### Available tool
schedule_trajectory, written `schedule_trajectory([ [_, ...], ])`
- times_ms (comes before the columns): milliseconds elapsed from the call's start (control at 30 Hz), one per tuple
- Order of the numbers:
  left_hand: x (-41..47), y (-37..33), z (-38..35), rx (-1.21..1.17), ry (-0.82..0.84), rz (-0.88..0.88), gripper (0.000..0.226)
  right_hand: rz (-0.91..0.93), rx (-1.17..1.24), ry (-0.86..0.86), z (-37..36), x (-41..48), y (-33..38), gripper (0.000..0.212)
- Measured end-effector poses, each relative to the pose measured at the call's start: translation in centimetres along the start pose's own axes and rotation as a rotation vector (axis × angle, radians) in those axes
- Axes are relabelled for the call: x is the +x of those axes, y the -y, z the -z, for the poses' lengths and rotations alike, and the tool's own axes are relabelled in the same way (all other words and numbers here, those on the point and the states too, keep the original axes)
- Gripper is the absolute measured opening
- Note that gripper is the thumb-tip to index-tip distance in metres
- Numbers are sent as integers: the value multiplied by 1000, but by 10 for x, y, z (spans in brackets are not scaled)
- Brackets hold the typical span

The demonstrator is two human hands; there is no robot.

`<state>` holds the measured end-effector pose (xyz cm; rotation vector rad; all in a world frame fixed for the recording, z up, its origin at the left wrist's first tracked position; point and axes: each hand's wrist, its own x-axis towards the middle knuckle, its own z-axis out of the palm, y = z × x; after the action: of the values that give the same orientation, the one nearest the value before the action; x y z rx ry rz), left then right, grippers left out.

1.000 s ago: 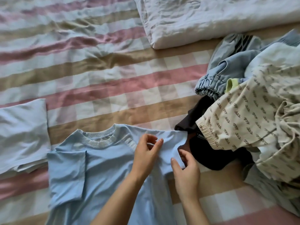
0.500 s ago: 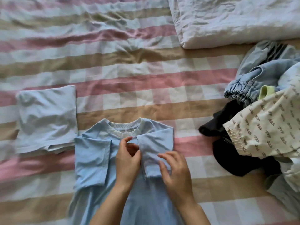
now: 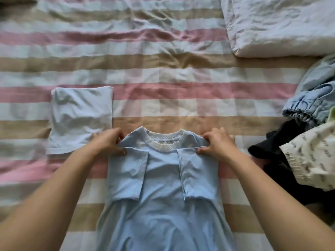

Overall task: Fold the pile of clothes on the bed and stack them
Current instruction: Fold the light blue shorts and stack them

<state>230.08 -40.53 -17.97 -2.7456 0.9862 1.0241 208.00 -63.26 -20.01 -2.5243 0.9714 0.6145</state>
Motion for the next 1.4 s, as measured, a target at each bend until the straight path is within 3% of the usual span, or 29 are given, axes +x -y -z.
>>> schedule_trajectory([
  [100,10,-4,10,76,-30,-44,30,30,13,-13,14,8,-6,22],
  [267,37,-12,17,-274,-367,-102,12,-10,64,-291,39,38,-13,17],
  [400,49,-16,14,-415,-323,-42,30,-46,150,-191,44,52,-14,31],
  [500,40,-15,10,-377,-381,-80,17,-50,178,-199,41,43,-17,9],
  [600,13,-12,9,-472,-442,-163,5,28,236,-319,41,15,-18,36],
  [667,-15,-7,7,-504,-524,-235,6,109,240,-452,43,-15,-17,35],
  [767,-63,2,-2,-404,-609,-325,10,190,226,-549,35,-68,-16,20],
  [867,-114,11,-21,-310,-652,-433,13,250,167,-612,18,-124,-15,18],
  [1067,-201,42,-91,-212,-720,-538,51,366,83,-726,-46,-217,-24,55],
  [1167,-232,52,-134,-155,-684,-564,56,378,48,-721,-89,-252,-31,57],
  [1233,-245,57,-157,-99,-666,-552,54,389,2,-734,-114,-267,-37,52],
  [1333,-255,60,-186,-34,-680,-510,31,383,-85,-729,-145,-283,-43,28],
  [1400,-258,59,-198,-24,-670,-499,25,361,-122,-702,-160,-289,-46,24],
])
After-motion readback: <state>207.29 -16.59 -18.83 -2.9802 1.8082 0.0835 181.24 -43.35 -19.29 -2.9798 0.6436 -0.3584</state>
